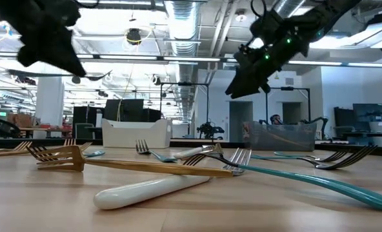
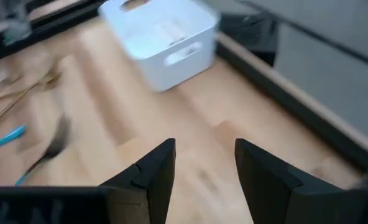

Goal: Sort silverware by color (type)
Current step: Put the blue fork into the bottom black bin

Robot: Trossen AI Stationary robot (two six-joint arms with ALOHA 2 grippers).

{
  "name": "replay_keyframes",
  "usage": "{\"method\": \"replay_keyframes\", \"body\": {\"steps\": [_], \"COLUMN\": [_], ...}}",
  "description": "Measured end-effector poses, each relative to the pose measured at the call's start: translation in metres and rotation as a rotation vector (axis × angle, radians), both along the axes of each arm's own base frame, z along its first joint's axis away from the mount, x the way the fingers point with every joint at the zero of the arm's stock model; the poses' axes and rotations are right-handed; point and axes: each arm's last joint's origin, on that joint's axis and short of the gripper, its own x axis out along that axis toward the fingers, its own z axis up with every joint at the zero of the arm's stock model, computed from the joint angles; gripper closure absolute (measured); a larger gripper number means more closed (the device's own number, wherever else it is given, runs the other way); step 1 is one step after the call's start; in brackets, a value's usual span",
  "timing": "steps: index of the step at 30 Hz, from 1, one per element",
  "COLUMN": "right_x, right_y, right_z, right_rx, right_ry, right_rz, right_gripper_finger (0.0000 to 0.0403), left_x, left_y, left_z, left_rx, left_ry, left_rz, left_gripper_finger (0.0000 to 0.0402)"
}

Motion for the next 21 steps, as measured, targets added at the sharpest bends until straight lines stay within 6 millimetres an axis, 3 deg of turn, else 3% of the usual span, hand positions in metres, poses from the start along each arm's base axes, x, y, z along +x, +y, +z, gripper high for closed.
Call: {"method": "replay_keyframes", "body": {"steps": [9,16,21], "right_x": [0.016,0.019,0.02], "right_y": [0.043,0.055,0.058], "right_z": [0.002,0.0,0.0], "right_rx": [0.062,0.064,0.097], "right_ry": [0.064,0.076,0.057], "right_rz": [0.073,0.025,0.008], "right_gripper_finger": [0.0212,0.0212,0.0212], "left_x": [-0.025,-0.056,-0.067], "left_y": [-0.048,-0.081,-0.088], "left_z": [-0.002,-0.007,-0.007], "left_rx": [-0.15,-0.311,-0.373], "left_ry": [-0.068,0.067,0.072], "left_rz": [-0.198,-0.442,-0.458], "left_gripper_finger": [0.0401,0.0401,0.0401]}}
